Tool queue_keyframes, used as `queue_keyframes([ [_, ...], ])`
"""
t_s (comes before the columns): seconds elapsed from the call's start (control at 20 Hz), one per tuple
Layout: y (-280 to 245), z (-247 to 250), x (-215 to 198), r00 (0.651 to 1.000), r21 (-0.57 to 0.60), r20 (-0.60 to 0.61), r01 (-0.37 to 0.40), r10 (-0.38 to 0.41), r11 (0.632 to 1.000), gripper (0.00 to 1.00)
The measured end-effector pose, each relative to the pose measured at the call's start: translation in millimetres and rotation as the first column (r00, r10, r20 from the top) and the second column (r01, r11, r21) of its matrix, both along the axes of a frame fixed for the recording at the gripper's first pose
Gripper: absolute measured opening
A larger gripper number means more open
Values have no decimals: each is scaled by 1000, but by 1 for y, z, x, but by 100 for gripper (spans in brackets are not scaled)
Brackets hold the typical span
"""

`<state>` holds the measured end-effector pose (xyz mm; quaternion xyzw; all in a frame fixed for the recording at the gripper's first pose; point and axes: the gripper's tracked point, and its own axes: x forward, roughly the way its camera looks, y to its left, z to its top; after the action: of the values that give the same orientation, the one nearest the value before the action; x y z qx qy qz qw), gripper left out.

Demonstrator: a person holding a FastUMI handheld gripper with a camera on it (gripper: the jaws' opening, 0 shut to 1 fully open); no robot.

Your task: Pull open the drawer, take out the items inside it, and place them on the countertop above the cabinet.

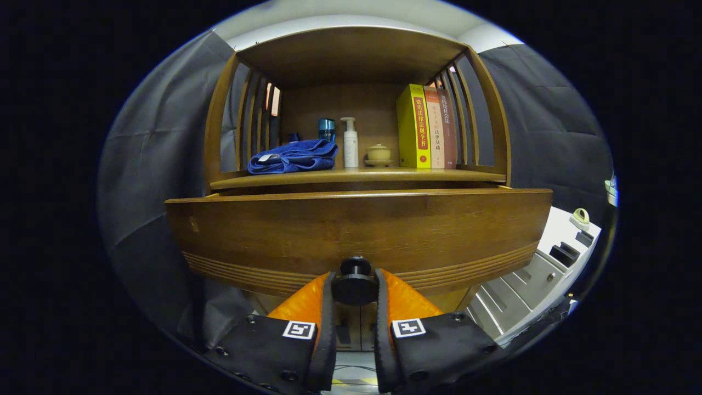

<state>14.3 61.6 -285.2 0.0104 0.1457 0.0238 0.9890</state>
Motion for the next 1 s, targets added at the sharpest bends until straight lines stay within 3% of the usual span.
queue_keyframes([
  [0.4, -1, -3, -44, 1000, 3, -25, 14, -13, 1000, 38],
  [1.0, -1, -6, -66, 999, 19, -40, 15, -14, 1000, 38],
])
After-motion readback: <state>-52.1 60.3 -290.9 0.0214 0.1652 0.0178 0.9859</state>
